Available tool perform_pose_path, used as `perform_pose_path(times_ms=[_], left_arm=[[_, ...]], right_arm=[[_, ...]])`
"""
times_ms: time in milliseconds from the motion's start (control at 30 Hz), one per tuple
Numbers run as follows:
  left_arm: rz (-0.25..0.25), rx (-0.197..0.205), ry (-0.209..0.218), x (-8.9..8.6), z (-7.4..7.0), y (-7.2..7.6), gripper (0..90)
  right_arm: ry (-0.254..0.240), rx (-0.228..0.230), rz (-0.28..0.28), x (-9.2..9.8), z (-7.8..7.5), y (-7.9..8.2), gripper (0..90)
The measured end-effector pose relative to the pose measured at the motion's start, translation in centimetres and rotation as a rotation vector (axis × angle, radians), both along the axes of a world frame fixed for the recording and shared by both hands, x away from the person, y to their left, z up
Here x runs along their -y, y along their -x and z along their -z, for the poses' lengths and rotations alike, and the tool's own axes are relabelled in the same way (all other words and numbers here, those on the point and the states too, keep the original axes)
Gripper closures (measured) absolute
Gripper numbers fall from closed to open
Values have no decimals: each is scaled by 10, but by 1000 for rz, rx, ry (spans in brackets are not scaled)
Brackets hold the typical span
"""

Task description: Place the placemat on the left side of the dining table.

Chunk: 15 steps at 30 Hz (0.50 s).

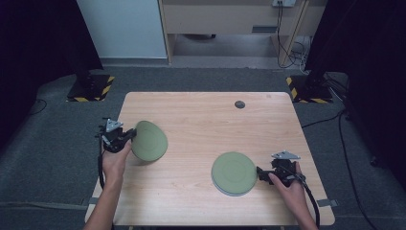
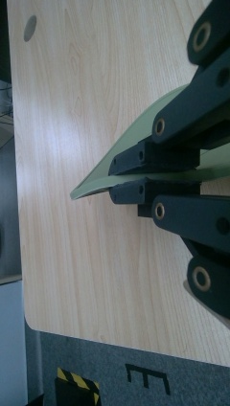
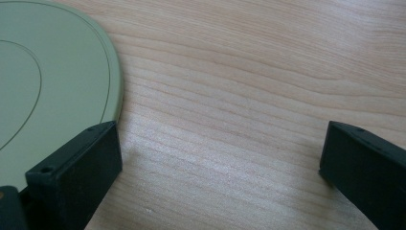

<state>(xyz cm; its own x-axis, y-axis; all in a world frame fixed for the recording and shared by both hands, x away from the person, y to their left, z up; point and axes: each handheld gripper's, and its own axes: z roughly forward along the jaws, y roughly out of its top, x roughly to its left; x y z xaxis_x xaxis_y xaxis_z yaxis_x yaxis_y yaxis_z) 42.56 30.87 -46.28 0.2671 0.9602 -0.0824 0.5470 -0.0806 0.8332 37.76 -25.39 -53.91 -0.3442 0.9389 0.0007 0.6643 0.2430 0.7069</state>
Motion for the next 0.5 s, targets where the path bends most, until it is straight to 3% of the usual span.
perform_pose_path(times_ms=[500], left_arm=[[-3,-27,-23,-12,8,-9,854]], right_arm=[[1,-1,-3,-1,0,0,9]])
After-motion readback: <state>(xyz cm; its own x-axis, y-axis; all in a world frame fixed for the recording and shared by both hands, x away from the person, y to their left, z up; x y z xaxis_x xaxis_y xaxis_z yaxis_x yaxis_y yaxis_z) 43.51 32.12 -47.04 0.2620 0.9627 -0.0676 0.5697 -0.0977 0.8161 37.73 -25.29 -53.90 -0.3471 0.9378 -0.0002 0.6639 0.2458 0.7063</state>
